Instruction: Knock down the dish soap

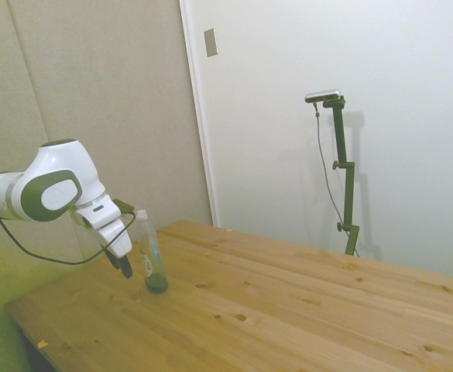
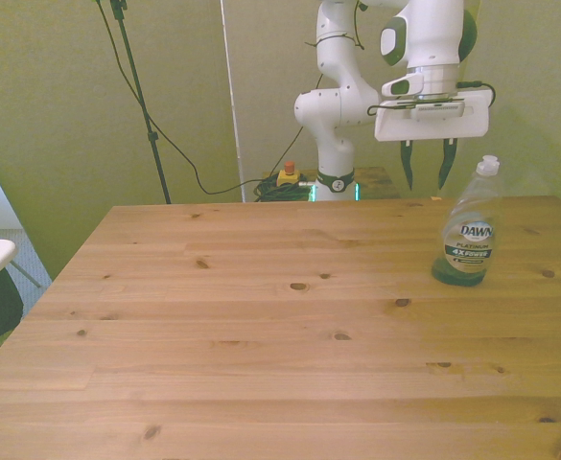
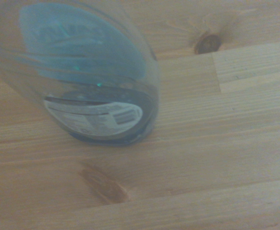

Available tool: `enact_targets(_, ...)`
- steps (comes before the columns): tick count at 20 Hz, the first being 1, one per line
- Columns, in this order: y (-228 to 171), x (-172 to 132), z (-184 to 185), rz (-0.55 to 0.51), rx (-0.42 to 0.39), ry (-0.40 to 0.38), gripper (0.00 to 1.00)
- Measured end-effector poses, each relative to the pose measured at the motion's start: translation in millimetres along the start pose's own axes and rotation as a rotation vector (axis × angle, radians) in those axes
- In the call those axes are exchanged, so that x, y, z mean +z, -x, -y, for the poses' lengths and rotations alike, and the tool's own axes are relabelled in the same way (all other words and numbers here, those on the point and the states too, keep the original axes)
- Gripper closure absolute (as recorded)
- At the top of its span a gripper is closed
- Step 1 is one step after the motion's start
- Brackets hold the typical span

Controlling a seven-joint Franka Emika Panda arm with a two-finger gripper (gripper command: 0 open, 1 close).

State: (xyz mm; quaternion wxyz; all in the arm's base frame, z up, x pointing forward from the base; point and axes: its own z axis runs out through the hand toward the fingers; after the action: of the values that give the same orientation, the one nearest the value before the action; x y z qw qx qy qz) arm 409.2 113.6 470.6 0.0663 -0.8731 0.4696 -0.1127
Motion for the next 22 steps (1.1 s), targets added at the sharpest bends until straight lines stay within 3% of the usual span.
enact_targets(15,17,14,39,-0.083,0.034,0.017,1.0)
enact_targets(22,-19,13,77,-0.148,0.091,-0.023,1.0)
